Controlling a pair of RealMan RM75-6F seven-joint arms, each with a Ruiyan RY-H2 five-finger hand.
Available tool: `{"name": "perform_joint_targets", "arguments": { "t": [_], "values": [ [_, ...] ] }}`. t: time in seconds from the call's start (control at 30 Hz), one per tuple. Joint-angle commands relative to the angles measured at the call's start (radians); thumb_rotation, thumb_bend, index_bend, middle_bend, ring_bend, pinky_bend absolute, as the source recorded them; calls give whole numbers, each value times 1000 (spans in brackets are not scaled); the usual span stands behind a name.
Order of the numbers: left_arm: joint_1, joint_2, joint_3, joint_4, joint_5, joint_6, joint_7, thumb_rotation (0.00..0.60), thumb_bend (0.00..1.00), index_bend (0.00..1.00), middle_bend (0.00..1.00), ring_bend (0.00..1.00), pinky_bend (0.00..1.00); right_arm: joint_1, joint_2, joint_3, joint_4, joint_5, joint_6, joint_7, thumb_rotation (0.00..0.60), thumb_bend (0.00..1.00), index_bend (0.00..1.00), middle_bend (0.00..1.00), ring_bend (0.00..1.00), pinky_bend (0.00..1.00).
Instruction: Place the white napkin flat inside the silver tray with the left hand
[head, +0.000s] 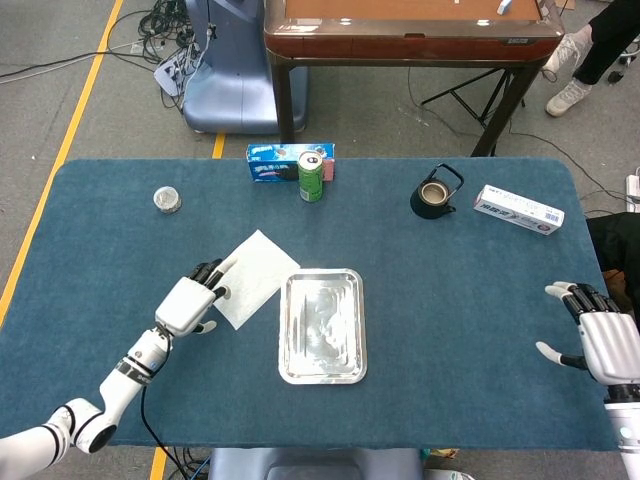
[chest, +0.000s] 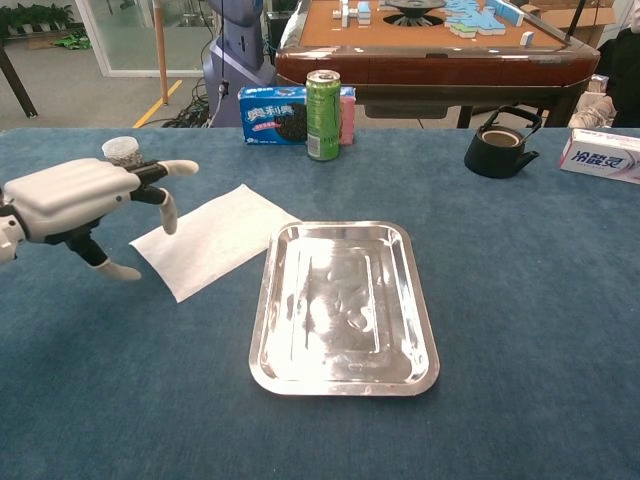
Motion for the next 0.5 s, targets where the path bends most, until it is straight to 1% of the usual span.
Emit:
{"name": "perform_joint_targets", "arguments": {
  "t": [0.03,0.2,0.5],
  "values": [
    [-5,-12,1,13,-14,-13,11,600,167,423,0,0,139,0,1,0,0,0,0,2,600,69,251,242,168,265],
    [-11,-27,0,37,-32,-25,14,600,176,424,0,0,141,1,0,0,1,0,-2,2,600,69,251,242,168,265],
    [-13,-40,13,64,-40,-28,17,600,178,424,0,0,145,1,-1,1,2,1,-3,0,600,70,251,242,168,265]
  ]
}}
